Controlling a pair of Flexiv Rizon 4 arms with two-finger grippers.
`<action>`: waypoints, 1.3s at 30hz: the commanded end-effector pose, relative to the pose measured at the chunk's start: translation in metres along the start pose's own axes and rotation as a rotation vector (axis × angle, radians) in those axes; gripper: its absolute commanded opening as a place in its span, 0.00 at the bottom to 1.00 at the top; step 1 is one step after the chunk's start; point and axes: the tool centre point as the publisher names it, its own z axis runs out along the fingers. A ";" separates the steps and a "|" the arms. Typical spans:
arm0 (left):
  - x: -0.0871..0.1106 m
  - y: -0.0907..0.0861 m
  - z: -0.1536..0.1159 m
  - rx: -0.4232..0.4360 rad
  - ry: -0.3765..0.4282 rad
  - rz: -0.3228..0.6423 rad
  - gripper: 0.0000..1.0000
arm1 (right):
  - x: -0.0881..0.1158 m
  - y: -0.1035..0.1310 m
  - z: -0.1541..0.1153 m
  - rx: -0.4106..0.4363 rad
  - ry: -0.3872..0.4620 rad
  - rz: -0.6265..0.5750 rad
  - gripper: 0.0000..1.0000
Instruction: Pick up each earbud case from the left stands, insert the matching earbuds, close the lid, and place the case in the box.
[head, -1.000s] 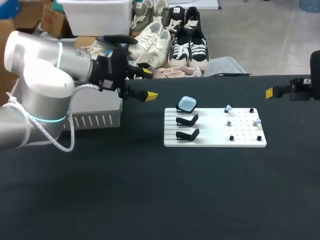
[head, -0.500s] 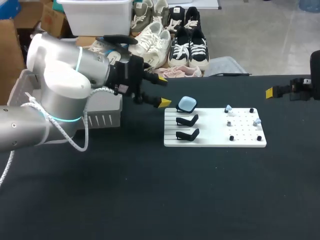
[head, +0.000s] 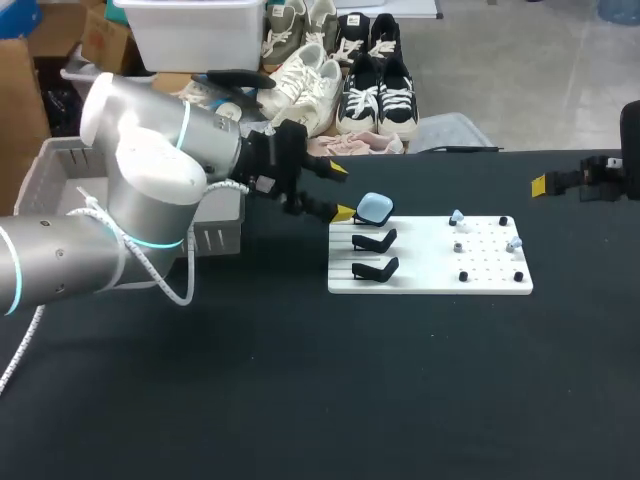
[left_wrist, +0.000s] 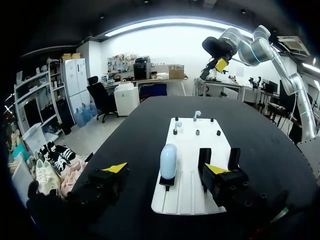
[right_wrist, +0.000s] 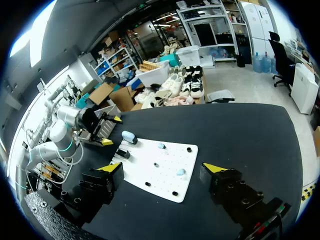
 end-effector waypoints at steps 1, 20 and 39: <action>0.002 0.003 0.009 0.012 0.009 0.005 1.00 | 0.000 -0.001 0.000 -0.004 0.002 -0.001 1.00; 0.004 -0.001 0.034 0.029 0.032 -0.009 1.00 | 0.000 -0.001 0.000 -0.004 0.002 -0.001 1.00; 0.006 0.002 0.049 0.024 0.053 -0.032 0.59 | 0.000 -0.001 0.000 -0.004 0.002 -0.001 1.00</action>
